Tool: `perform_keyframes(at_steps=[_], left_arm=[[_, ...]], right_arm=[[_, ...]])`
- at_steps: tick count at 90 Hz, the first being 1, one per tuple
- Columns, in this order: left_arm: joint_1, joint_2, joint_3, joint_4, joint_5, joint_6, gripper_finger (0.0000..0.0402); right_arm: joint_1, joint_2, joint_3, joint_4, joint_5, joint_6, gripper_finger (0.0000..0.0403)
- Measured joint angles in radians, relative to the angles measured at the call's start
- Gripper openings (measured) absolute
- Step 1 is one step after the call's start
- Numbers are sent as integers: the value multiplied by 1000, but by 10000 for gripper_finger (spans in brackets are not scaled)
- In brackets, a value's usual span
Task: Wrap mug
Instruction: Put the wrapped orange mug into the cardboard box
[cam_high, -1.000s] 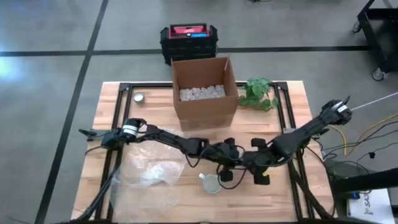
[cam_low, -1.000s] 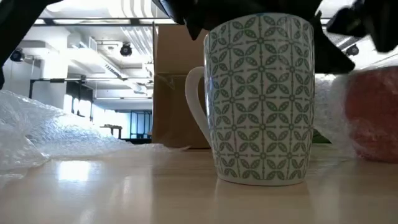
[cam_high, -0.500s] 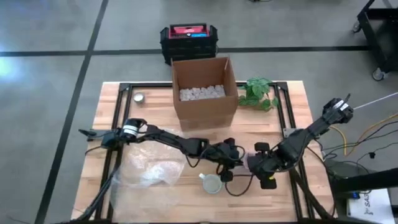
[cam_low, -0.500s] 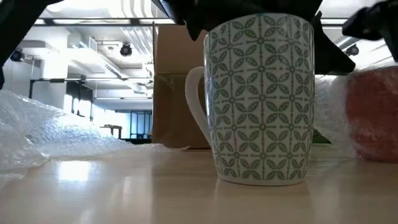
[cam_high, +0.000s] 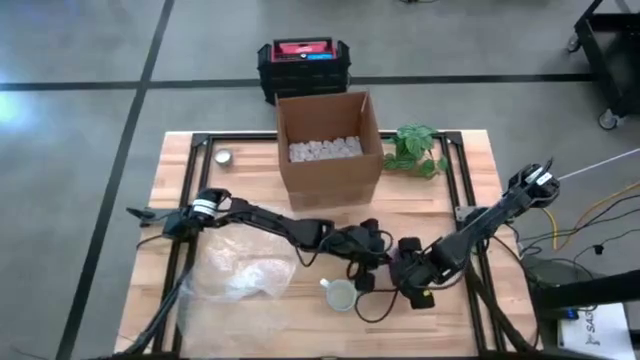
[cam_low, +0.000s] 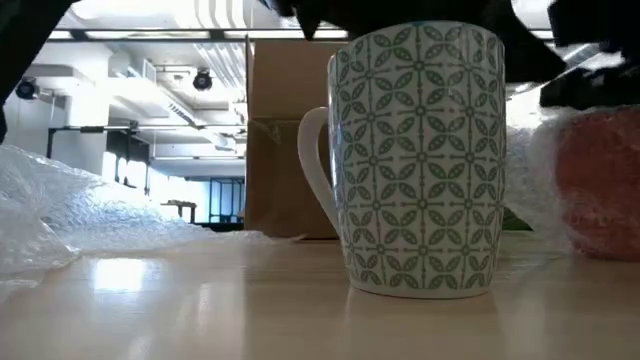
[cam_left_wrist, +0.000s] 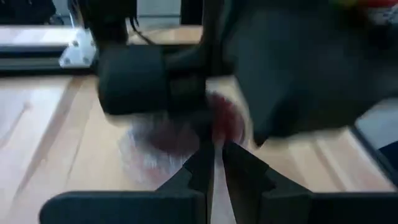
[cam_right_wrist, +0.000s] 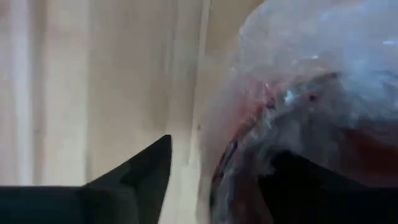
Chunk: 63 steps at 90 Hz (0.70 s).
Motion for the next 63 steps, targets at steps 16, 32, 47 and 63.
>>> perform_keyframes(at_steps=[16, 32, 47, 63], left_arm=[[-12, -106, 2, -191, 0, -6, 21], [-39, -252, 3, -394, -5, -21, 21], [-69, -403, 3, -568, -29, -22, 21], [-108, -556, 2, -721, -159, -23, 21]], right_arm=[[0, 26, 11, -6, -4, -22, 30], [0, -9, 106, -51, -4, -97, 19], [-17, -69, 290, -104, 48, -254, 7], [-56, -108, 507, -99, 171, -409, 3]])
